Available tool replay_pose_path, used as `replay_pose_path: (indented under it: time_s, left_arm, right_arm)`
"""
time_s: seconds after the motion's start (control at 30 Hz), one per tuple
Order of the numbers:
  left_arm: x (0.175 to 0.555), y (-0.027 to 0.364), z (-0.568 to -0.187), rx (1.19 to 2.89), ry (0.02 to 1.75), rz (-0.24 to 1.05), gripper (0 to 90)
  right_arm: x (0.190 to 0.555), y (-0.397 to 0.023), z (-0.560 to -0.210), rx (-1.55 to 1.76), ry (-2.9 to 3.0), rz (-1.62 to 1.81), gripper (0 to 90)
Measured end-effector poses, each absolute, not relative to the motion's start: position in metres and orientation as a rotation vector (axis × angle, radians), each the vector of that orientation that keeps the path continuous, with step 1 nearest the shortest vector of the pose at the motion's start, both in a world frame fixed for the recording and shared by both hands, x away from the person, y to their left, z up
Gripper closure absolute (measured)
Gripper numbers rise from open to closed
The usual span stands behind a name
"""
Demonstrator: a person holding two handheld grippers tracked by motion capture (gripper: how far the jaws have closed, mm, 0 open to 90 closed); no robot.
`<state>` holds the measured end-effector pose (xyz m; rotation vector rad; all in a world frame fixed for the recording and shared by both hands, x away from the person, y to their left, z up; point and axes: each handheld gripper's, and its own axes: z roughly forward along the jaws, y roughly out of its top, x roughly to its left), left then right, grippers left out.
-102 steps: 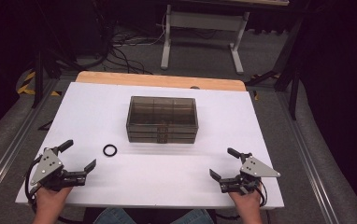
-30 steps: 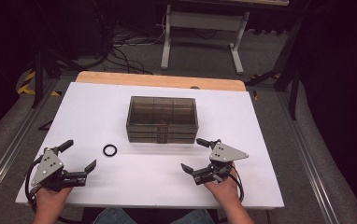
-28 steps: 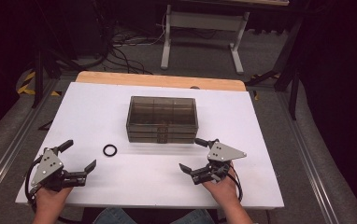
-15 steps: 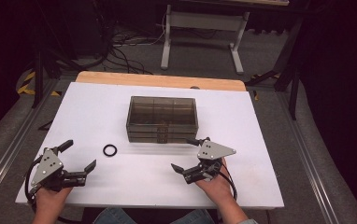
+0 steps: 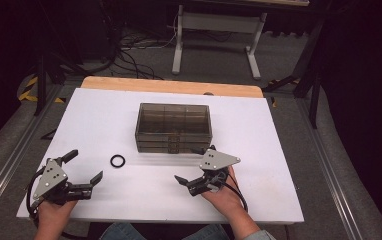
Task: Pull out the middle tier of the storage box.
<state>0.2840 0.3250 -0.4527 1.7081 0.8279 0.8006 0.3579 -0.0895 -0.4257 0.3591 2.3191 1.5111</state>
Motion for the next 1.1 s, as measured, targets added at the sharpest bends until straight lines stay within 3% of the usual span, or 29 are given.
replay_pose_path:
  time_s: [0.43, 1.1]
  left_arm:
    - [0.284, 0.324, -0.453, 1.706, 0.831, 0.798, 0.8]
    - [0.284, 0.325, -0.453, 1.707, 0.829, 0.801, 0.8]
  right_arm:
    - [0.358, -0.077, -0.422, 0.286, 2.344, 1.431, 7.9]
    - [0.344, -0.064, -0.418, 0.175, 2.214, 1.069, 29.1]
